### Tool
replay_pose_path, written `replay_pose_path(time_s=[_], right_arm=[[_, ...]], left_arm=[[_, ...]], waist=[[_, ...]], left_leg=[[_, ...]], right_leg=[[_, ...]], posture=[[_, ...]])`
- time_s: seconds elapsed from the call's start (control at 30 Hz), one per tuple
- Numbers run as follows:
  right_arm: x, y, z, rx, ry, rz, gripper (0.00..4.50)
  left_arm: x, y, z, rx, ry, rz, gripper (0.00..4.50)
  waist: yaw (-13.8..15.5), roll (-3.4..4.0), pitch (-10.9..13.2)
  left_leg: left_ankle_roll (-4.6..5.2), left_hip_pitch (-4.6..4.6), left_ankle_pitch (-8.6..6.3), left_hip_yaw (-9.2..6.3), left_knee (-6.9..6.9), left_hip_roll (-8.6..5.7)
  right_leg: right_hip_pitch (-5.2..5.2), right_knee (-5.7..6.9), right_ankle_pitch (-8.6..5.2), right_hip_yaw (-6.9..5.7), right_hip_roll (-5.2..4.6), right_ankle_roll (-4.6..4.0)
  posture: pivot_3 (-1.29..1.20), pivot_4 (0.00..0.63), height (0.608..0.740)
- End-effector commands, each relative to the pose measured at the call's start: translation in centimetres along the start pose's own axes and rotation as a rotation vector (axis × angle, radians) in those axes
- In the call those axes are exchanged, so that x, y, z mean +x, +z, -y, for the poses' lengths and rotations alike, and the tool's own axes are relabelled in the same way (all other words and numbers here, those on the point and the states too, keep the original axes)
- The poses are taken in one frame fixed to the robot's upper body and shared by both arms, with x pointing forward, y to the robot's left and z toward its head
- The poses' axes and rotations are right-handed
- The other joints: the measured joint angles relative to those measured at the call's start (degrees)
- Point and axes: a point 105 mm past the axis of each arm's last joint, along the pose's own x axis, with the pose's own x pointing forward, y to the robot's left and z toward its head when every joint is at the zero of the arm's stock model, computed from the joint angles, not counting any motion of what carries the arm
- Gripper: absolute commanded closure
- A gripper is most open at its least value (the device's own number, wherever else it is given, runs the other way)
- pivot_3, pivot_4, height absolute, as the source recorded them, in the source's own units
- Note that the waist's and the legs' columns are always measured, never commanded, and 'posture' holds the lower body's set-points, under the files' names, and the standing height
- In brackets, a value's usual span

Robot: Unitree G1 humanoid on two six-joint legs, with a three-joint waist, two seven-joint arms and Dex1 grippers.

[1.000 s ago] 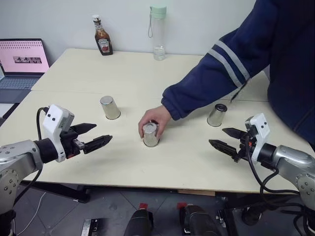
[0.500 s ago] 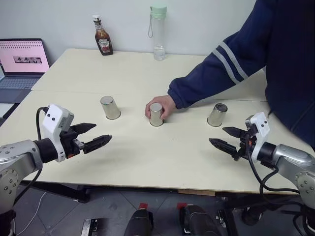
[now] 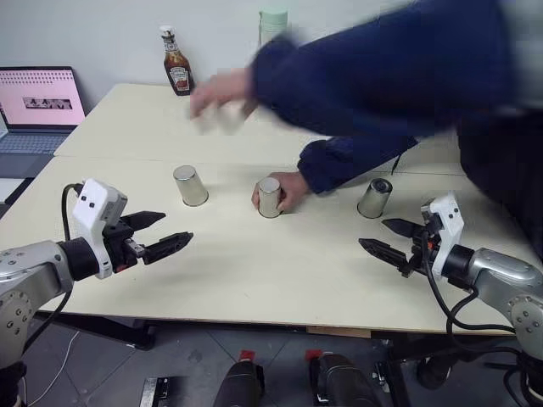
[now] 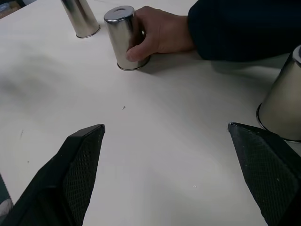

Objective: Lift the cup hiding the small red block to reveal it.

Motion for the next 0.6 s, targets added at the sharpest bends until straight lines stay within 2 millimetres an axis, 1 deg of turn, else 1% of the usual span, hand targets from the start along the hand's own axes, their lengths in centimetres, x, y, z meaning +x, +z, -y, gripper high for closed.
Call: replay_pose_path(time_s=[0.03, 0.6], right_arm=[[-0.16, 1.1, -0.03, -0.03, -0.007, 0.044, 0.06], [-0.42, 1.03, -0.08, -0.031, -0.015, 0.038, 0.06]], left_arm=[[-0.17, 0.89, -0.13, 0.047, 0.006, 0.012, 0.0], [-0.01, 1.01, -0.32, 0.053, 0.004, 0.012, 0.0]], waist=[[0.0, 0.0, 0.0], [0.0, 0.0, 0.0]], left_leg=[[0.0, 0.0, 0.0, 0.0, 0.0, 0.0], [0.0, 0.01, 0.0, 0.01, 0.01, 0.0]], right_leg=[[0.0, 0.0, 0.0, 0.0, 0.0, 0.0], [0.0, 0.02, 0.02, 0.01, 0.0, 0.02]], posture=[[0.0, 0.15, 0.74], [0.0, 0.15, 0.74]])
